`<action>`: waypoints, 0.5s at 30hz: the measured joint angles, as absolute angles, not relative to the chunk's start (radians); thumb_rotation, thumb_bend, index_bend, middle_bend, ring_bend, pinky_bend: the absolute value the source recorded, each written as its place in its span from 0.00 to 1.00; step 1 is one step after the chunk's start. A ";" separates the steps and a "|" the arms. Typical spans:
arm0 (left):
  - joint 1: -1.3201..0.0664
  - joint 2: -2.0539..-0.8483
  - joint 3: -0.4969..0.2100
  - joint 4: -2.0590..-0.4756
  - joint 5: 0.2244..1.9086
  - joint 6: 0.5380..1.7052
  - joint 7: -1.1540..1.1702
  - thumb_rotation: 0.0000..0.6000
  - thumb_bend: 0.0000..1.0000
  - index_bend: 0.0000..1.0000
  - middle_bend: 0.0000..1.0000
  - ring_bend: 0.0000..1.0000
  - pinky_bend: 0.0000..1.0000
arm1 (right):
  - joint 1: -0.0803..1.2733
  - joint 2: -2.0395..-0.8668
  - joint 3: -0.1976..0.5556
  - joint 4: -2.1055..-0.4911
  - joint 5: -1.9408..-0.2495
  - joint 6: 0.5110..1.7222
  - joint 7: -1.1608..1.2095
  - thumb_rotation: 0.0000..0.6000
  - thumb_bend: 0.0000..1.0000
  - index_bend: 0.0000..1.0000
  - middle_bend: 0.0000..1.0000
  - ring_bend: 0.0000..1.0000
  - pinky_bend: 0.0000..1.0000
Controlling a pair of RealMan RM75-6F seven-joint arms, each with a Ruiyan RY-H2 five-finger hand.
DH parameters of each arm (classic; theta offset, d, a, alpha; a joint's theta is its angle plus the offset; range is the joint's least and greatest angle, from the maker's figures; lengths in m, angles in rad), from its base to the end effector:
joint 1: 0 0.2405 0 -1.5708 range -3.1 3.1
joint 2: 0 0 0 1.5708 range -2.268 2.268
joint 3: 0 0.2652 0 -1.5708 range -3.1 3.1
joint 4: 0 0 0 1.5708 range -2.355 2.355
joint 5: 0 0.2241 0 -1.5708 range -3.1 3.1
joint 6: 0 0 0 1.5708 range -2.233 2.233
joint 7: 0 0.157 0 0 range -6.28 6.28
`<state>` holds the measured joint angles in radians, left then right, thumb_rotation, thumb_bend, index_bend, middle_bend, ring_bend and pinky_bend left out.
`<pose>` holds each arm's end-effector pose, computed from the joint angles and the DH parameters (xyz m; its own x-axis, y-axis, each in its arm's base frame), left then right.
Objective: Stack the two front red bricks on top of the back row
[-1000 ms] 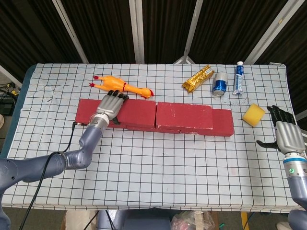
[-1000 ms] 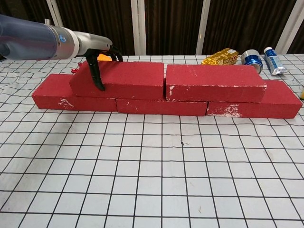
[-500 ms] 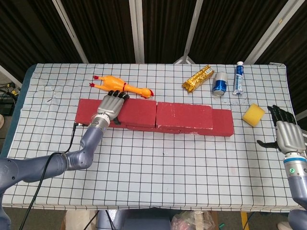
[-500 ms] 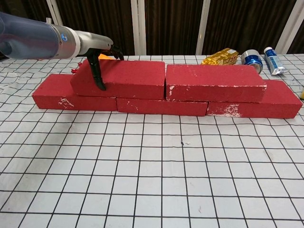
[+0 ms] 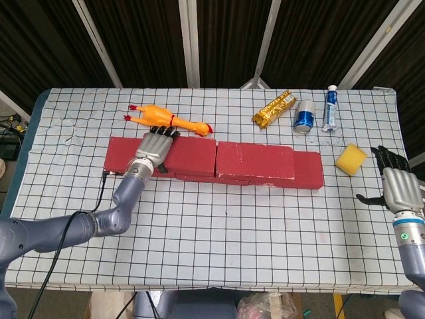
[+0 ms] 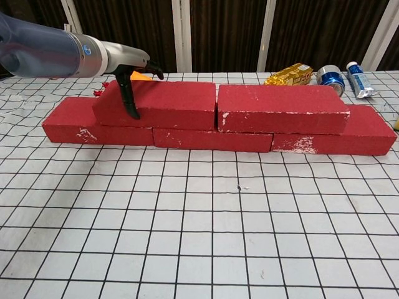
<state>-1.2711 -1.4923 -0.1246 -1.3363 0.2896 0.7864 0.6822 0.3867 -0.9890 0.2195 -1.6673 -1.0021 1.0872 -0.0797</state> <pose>-0.0724 0.4678 -0.0184 0.6033 0.3460 0.7186 0.7975 -0.2622 -0.5434 -0.3102 -0.3210 0.1857 0.3581 -0.1085 0.9274 -0.9149 0.1573 0.3717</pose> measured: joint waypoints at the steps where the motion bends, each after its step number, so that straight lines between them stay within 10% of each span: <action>1: -1.271 -1.490 -0.126 -1.341 0.292 0.789 0.682 1.00 0.00 0.10 0.00 0.00 0.01 | 0.387 -0.989 0.219 -1.666 -1.002 1.087 -0.081 1.00 0.16 0.00 0.00 0.00 0.00; 15: -1.212 -1.313 -0.150 -1.545 0.372 0.884 0.633 1.00 0.00 0.08 0.03 0.00 0.01 | 0.404 -1.026 0.203 -1.640 -0.973 1.054 -0.123 1.00 0.16 0.00 0.00 0.00 0.00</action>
<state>-1.2119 -1.3133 -0.1496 -1.5454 0.3718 0.8843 0.6327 0.4039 -1.0257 0.2027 -1.6404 -0.9727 1.0536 -0.1233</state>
